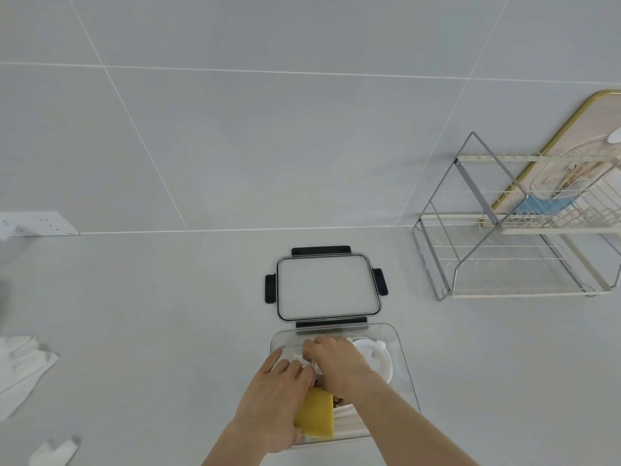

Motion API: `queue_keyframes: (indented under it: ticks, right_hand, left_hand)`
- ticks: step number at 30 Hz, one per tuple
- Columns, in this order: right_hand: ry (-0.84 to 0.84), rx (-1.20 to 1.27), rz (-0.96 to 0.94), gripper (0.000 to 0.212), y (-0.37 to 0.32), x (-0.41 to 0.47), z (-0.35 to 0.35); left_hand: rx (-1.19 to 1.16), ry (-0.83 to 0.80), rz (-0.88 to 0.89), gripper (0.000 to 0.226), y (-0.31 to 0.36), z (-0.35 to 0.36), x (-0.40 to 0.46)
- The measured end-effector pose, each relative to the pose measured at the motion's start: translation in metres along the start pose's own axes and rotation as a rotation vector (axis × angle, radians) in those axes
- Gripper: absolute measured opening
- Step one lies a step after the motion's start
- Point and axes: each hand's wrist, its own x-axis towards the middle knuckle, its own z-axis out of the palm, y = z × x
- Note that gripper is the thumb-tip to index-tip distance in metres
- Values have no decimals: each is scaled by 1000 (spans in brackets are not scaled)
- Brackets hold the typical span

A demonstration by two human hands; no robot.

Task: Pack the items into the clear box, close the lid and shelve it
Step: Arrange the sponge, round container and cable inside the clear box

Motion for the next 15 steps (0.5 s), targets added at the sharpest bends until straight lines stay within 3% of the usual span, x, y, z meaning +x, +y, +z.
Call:
queue_keyframes:
  ticks: [9, 15]
  right_hand:
    - [10, -27, 6, 39, -2, -3, 6]
    - [226, 94, 56, 45, 9, -13, -6]
  left_hand:
    - [-20, 33, 7, 76, -1, 5, 1]
    - [-92, 158, 35, 64, -6, 6, -3]
